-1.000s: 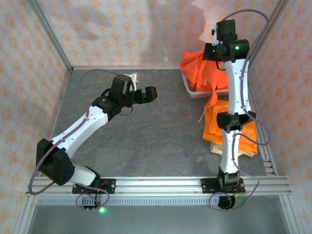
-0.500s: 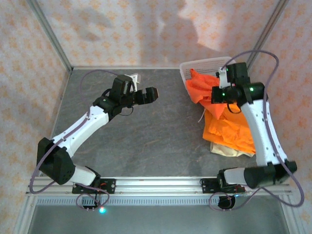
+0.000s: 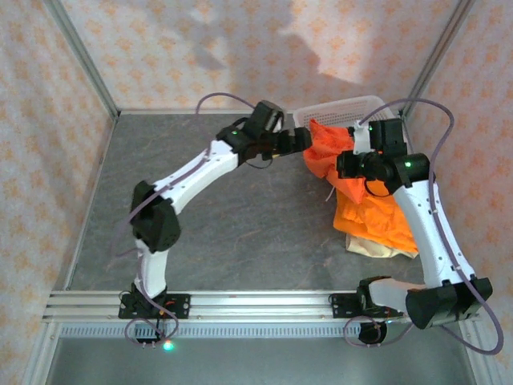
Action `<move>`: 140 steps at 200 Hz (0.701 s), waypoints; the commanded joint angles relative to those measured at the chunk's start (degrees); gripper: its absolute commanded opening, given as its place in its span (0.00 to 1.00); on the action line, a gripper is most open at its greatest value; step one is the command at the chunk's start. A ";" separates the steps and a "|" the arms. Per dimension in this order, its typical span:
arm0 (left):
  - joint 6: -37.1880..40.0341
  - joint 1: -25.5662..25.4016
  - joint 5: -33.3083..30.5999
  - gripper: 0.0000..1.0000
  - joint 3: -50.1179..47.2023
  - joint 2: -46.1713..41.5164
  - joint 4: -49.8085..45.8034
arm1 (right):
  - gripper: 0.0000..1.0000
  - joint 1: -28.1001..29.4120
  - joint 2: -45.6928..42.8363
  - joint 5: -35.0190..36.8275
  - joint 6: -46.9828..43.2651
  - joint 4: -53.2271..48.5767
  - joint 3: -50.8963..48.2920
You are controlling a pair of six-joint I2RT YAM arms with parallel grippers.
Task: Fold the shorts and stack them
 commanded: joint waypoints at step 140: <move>-5.01 1.83 -2.34 0.00 42.73 15.16 -11.38 | 0.10 0.34 -5.85 -3.49 1.38 11.17 -4.88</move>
